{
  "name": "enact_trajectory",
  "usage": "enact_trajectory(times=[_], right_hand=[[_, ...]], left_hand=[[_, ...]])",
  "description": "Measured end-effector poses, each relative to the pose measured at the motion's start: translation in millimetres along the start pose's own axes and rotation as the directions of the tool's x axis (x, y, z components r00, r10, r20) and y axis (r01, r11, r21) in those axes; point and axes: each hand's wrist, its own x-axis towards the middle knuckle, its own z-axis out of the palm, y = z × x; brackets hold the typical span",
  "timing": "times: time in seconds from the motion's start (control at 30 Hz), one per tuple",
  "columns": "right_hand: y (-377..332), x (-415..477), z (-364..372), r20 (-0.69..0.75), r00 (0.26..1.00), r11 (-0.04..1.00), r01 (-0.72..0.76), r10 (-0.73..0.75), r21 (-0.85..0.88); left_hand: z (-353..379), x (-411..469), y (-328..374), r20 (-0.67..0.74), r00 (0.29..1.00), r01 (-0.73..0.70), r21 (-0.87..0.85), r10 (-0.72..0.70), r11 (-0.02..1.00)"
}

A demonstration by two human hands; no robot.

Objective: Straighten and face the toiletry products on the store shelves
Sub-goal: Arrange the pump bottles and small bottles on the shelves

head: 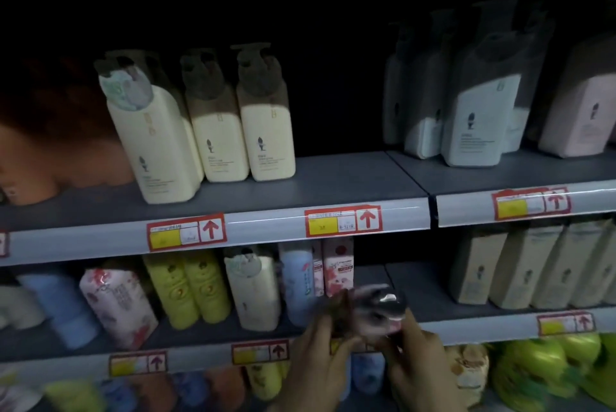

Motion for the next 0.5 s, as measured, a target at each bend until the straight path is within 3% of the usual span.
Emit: enact_trajectory(times=[0.03,0.17,0.33,0.5], right_hand=[[6.8,5.2,5.2,0.066,0.995,0.997,-0.068,0.07,-0.024],[6.6,39.2,9.3,0.022,0.997,0.998,-0.067,0.067,-0.021],[15.5,52.9,15.0,0.023,0.991,0.983,-0.13,0.134,-0.133],[19.9,61.4,19.1,0.024,0.997,0.98,-0.068,0.074,-0.189]], left_hand=[[4.9,3.9,1.4,0.022,0.999,0.032,-0.011,-0.031,0.999],[15.4,30.6,3.8,-0.017,0.998,0.057,-0.037,-0.058,0.998],[23.6,44.8,-2.2,-0.008,0.998,0.063,0.051,-0.063,0.997],[23.4,54.0,-5.8,-0.039,0.995,0.098,0.059,-0.095,0.993]])
